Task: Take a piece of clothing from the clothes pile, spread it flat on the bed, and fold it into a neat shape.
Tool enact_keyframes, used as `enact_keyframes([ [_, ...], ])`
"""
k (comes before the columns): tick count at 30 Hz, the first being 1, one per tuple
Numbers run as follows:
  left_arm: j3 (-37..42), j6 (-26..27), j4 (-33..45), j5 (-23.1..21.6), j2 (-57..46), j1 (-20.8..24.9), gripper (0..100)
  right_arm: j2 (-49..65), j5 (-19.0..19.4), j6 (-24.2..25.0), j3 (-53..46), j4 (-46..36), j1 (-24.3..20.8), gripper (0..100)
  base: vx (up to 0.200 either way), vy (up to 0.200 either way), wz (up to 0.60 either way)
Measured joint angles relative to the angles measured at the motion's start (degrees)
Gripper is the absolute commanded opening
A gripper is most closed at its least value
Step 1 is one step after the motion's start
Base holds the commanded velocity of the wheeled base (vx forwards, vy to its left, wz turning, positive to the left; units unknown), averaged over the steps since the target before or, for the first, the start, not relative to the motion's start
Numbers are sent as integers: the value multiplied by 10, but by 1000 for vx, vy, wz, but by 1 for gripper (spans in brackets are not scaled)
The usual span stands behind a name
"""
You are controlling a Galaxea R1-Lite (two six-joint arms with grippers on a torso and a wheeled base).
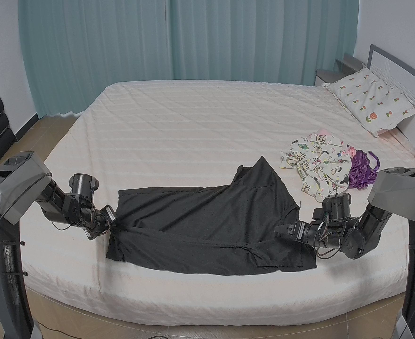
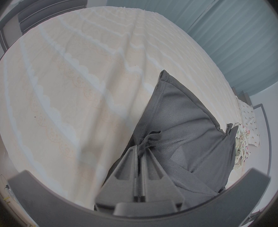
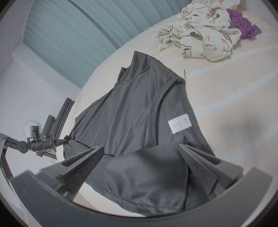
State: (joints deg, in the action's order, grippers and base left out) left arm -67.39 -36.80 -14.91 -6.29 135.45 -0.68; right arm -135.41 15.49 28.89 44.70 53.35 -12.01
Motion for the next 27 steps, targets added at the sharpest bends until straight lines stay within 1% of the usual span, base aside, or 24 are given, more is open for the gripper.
enact_keyframes([
  [7,2,-10,1,-4,-4,-1,0,-14,6,-28,14,-1,13,100,0,0,0],
  [15,2,-15,0,-7,-5,-2,0,-27,9,-58,18,-1,18,100,0,0,0],
  [22,1,-15,1,-7,-5,-2,0,-37,9,-71,22,-1,18,100,0,0,0],
  [23,1,-15,1,-7,-5,-2,0,-38,9,-71,21,-1,18,0,0,0,0],
  [27,1,-15,1,-8,-5,-2,0,-41,11,-74,19,-1,19,0,0,0,0],
])
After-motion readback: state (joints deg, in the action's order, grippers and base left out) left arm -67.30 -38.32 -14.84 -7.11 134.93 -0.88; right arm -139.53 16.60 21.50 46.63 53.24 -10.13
